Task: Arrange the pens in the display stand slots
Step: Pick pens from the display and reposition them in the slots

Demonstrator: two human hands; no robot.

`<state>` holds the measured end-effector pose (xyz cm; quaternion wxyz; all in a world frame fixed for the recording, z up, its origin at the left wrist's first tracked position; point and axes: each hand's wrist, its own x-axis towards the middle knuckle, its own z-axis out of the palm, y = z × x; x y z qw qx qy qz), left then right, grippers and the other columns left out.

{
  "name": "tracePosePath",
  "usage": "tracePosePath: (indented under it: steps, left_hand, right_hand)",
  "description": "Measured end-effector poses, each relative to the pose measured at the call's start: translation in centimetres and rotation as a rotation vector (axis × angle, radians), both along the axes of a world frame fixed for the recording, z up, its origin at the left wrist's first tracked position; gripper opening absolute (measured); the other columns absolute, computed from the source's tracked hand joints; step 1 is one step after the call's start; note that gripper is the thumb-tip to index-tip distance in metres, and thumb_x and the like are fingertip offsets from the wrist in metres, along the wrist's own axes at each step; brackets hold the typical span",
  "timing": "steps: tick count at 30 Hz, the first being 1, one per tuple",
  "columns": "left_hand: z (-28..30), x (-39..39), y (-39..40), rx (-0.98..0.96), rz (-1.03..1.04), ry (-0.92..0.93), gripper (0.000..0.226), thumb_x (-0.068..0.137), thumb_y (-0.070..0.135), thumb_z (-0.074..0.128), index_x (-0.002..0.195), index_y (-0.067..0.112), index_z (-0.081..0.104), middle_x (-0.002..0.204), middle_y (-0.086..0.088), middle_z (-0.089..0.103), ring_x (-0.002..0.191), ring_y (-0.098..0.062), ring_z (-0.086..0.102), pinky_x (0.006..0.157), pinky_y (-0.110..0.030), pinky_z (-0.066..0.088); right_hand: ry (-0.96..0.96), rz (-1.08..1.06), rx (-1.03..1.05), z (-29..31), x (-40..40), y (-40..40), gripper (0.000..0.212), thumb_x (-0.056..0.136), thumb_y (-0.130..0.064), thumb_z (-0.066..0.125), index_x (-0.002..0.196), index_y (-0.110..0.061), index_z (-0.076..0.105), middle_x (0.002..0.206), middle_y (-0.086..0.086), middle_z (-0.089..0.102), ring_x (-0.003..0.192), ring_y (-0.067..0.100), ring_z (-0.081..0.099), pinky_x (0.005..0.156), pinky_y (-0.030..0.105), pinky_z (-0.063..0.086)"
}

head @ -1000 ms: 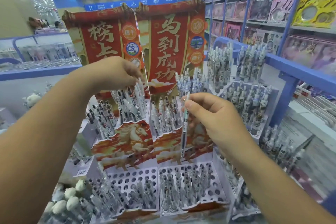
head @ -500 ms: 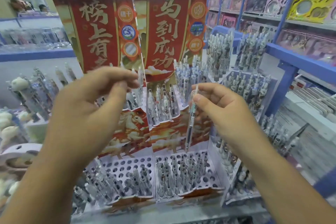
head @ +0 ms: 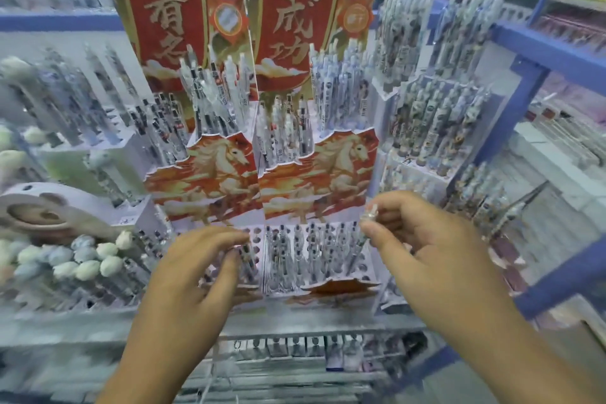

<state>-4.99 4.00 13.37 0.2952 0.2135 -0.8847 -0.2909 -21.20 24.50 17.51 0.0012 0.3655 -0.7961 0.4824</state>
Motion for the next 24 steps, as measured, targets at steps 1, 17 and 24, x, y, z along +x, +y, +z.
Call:
tracePosePath:
  steps: [1,17,24]
  left_hand:
    - [-0.3,0.6,0.0,0.030,0.057,0.027,0.028,0.094,0.016,0.063,0.104,0.041,0.068,0.110,0.036,0.061,0.113,0.013,0.053,0.093,-0.008,0.040]
    - [-2.2,5.4,-5.2,-0.053,0.297,0.002,0.027,0.092,0.007,0.065,0.117,0.017,0.071,0.111,0.007,0.056,0.110,-0.020,0.056,0.096,-0.039,0.047]
    - [-1.4,5.7,-9.0,-0.060,0.110,-0.046,0.031,0.096,0.016,0.061,0.127,0.020,0.065,0.111,0.013,0.057,0.107,-0.006,0.047,0.093,-0.026,0.036]
  right_hand:
    - [0.011,-0.008,0.023,-0.4,0.2,-0.2,0.016,0.094,-0.023,0.069,0.091,-0.037,0.062,0.101,-0.026,0.064,0.090,-0.004,0.065,0.080,0.016,0.051]
    - [-0.068,-0.247,0.163,-2.8,1.8,-2.0,0.020,0.097,-0.024,0.067,0.086,-0.038,0.057,0.089,-0.019,0.067,0.086,-0.001,0.066,0.069,0.029,0.050]
    - [-0.162,-0.362,0.387,-4.6,2.9,-3.8,0.014,0.096,-0.023,0.068,0.088,-0.033,0.063,0.093,-0.010,0.072,0.081,0.014,0.071,0.070,0.037,0.057]
